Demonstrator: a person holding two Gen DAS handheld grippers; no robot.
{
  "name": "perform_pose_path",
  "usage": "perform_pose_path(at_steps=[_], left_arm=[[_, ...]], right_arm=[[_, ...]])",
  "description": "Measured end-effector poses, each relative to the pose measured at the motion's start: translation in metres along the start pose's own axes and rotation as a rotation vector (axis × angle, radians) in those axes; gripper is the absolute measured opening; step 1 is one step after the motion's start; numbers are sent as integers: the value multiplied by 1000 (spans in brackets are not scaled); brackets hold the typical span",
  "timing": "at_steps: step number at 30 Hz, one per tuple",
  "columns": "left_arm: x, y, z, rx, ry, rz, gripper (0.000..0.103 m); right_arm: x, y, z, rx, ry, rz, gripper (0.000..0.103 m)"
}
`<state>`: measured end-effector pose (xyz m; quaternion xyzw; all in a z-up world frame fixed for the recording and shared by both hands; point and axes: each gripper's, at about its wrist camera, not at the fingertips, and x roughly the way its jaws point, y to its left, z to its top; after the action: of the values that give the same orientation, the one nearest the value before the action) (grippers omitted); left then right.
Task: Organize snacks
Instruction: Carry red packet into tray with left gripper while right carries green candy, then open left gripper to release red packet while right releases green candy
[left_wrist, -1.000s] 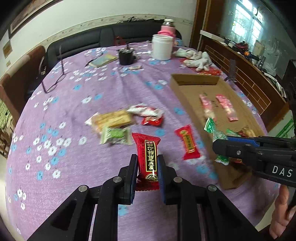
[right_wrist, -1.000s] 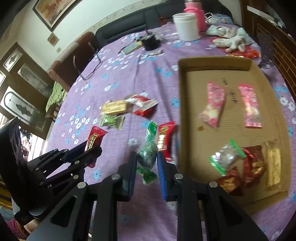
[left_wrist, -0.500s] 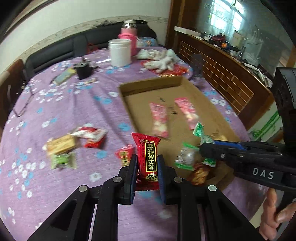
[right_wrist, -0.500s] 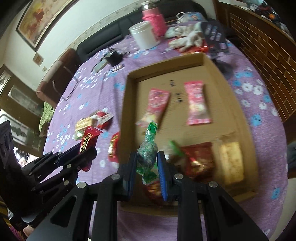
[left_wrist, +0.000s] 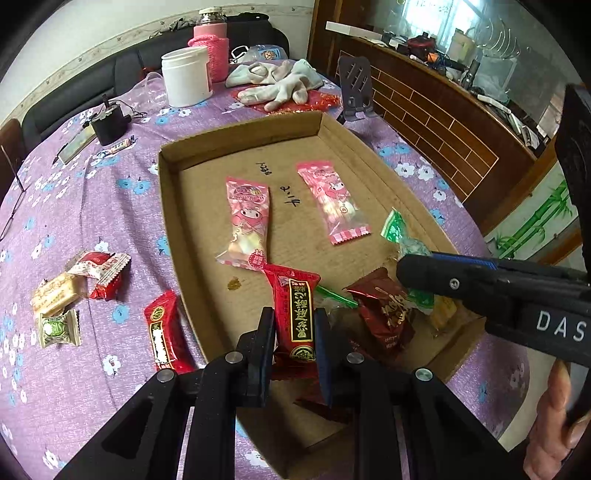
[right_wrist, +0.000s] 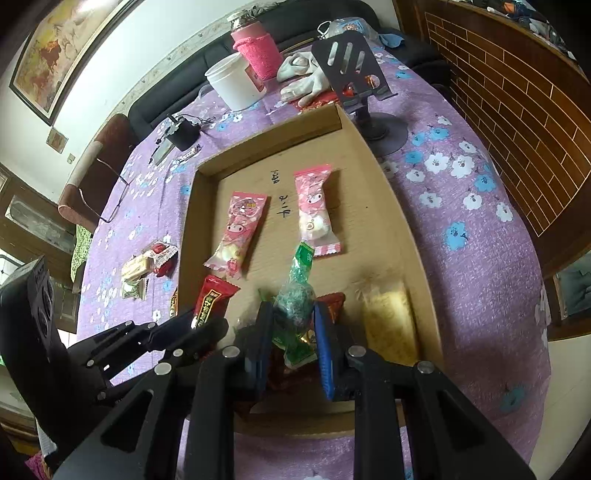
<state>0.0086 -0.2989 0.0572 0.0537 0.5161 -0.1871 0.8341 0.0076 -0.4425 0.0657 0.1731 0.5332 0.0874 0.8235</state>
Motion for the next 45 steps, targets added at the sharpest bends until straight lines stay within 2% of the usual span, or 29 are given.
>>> perform_pose_path(at_steps=[15, 28, 30, 35, 37, 40, 45], left_arm=[[6, 1, -6, 1, 16, 12, 20], [6, -2, -4, 20, 10, -3, 20], [5, -2, -4, 21, 10, -4, 20], [2, -2, -4, 19, 4, -12, 20], [-1, -1, -4, 19, -3, -12, 20], [-4, 0, -4, 17, -10, -17, 20], [-16, 4, -4, 15, -40, -20, 21]], right_arm=[[14, 7, 9, -32, 33, 12, 21], [11, 6, 8, -30, 23, -8, 24], [9, 7, 7, -34, 18, -12, 32], [4, 8, 6, -40, 3, -23, 37], [1, 8, 7, -38, -6, -28, 43], [-9, 9, 8, -48, -46, -56, 52], [-31, 18, 10, -91, -145, -115, 77]])
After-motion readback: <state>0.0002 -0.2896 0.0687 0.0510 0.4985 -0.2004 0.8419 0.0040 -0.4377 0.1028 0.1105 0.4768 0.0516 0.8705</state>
